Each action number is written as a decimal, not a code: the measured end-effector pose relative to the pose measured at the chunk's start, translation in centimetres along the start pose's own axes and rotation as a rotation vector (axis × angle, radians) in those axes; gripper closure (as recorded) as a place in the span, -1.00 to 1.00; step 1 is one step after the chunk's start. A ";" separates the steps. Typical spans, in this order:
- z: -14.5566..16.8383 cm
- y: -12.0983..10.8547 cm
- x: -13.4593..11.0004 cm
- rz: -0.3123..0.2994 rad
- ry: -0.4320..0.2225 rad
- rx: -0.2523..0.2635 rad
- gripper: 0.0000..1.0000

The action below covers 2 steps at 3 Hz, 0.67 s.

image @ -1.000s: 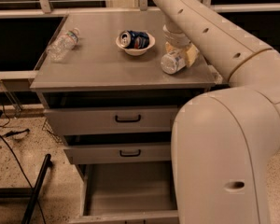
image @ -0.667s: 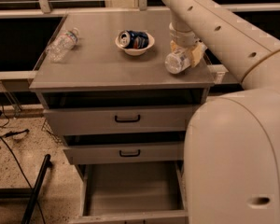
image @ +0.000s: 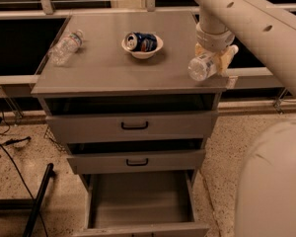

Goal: Place blue plastic bottle into bottom drawer

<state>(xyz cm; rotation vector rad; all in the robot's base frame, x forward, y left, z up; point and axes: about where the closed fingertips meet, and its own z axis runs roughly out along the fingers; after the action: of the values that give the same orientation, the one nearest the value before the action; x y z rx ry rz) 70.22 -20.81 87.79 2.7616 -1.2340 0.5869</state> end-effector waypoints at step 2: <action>-3.2 3.1 -1.8 -0.114 -0.148 0.265 1.00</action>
Offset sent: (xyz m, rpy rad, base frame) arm -0.0768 0.0209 0.0411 0.4692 -0.1336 0.6347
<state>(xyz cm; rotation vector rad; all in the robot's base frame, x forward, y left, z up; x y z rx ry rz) 65.84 -20.93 89.81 3.1225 -1.0840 0.5836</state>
